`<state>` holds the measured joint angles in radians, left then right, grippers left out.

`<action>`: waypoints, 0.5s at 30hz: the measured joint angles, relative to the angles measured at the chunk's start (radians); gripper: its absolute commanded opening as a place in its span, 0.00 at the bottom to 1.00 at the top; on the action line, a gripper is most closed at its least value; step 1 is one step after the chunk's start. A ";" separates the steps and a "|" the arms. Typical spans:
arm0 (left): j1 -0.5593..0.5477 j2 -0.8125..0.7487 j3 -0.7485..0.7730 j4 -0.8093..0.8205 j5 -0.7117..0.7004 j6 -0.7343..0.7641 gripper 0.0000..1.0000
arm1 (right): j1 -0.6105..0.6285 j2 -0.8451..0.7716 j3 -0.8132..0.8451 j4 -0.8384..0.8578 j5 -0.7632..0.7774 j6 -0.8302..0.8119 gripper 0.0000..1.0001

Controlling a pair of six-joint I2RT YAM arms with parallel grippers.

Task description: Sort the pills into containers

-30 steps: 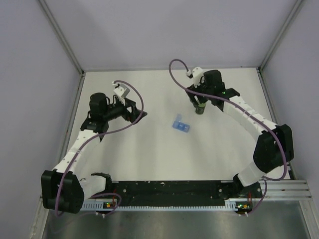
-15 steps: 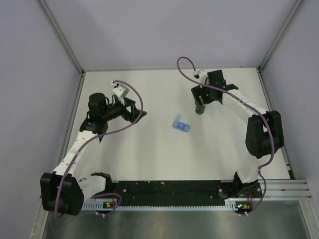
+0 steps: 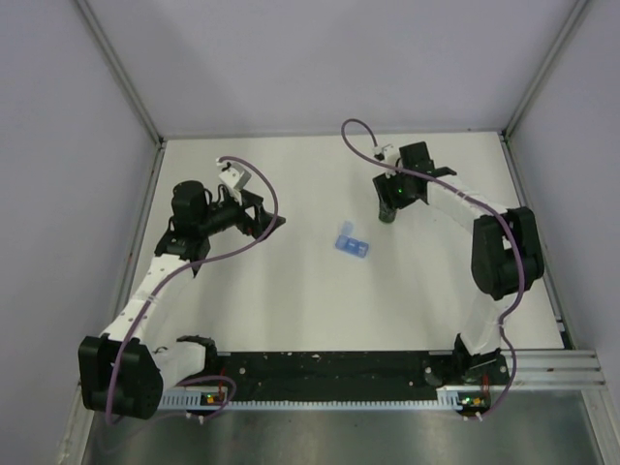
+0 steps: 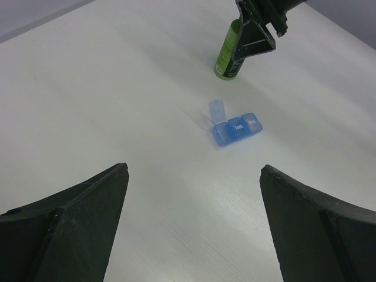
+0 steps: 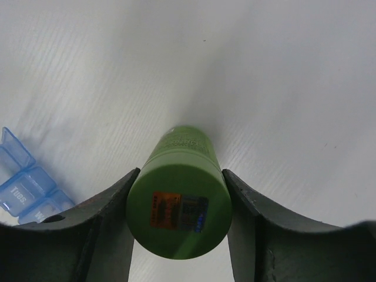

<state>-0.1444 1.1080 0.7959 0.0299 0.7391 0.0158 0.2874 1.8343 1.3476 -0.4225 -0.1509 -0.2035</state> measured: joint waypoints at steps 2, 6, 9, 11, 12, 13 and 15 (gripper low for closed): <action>0.000 0.001 0.000 0.001 0.002 0.000 0.99 | -0.003 0.002 0.000 0.000 -0.007 0.003 0.37; 0.000 0.022 0.000 0.024 0.033 -0.003 0.99 | -0.005 0.001 0.000 -0.001 -0.029 0.006 0.21; -0.003 0.061 0.002 0.043 0.064 -0.019 0.99 | -0.005 -0.004 0.003 -0.021 -0.062 0.008 0.12; -0.015 0.099 0.017 0.040 0.073 -0.023 0.99 | -0.005 -0.016 0.015 -0.059 -0.101 0.016 0.09; -0.024 0.117 0.033 0.037 0.074 -0.023 0.99 | -0.005 -0.027 0.025 -0.076 -0.124 0.020 0.08; -0.037 0.134 0.054 0.030 0.074 -0.022 0.99 | -0.005 -0.039 0.040 -0.095 -0.150 0.026 0.07; -0.071 0.159 0.107 0.013 0.067 -0.015 0.99 | -0.004 -0.071 0.078 -0.124 -0.204 0.039 0.05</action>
<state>-0.2157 1.2671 0.9028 0.0425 0.8059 0.0006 0.2836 1.7634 1.4254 -0.5465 -0.3550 -0.1642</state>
